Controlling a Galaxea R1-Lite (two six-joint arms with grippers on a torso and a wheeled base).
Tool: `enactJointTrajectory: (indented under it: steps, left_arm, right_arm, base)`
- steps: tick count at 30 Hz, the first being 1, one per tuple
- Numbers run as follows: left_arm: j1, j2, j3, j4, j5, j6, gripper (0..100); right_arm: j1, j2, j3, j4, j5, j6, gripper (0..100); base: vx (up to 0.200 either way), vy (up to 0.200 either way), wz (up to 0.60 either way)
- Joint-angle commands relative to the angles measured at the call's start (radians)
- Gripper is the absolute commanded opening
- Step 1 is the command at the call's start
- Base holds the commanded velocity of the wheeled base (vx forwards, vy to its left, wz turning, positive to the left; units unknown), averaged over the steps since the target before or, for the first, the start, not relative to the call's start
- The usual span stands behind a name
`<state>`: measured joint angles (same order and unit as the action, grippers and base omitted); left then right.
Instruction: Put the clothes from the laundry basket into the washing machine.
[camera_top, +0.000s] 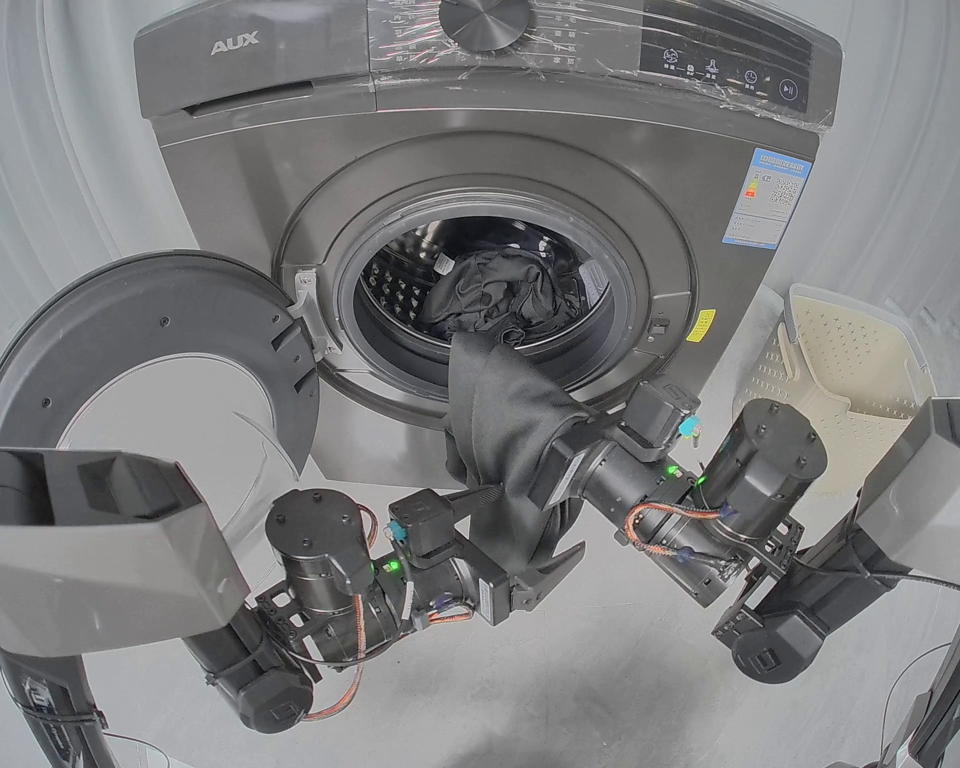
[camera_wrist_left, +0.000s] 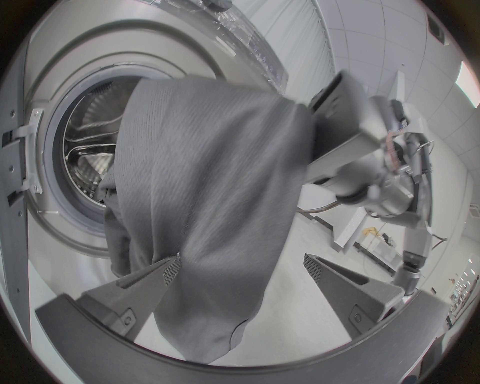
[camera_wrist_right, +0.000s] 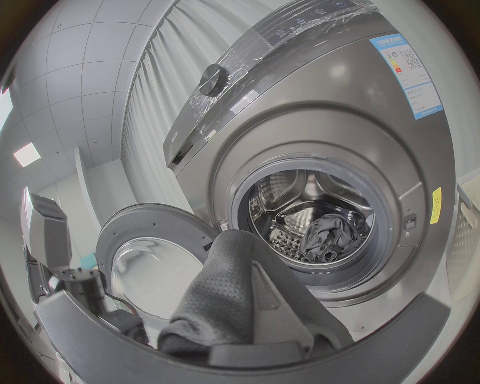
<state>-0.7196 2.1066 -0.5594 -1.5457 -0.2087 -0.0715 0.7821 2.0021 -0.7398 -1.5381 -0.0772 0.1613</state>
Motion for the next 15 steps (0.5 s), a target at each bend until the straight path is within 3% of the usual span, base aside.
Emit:
enactJointTrajectory:
  steps: [1, 3, 10, 15]
  left_arm:
    - [0.012, 0.092, -0.048, 0.001, 0.034, 0.002, 100]
    - [0.032, 0.118, -0.08, -0.001, 0.081, 0.006, 100]
    - [0.055, 0.128, -0.154, 0.001, 0.135, 0.002, 100]
    - [0.057, 0.13, -0.16, 0.001, 0.137, -0.002, 100]
  right_arm:
    - [0.025, 0.007, -0.001, 0.0, -0.009, 0.0, 0]
    - [0.035, 0.004, 0.002, 0.0, -0.013, 0.0, 0]
    - [0.052, -0.011, 0.028, 0.0, -0.019, 0.003, 0]
    - [0.065, -0.023, 0.049, -0.005, -0.019, 0.004, 0]
  base:
    - [0.0, 0.0, 0.0]
    - [0.0, 0.0, 0.0]
    - [0.0, 0.0, 0.0]
    - [0.0, 0.0, 0.0]
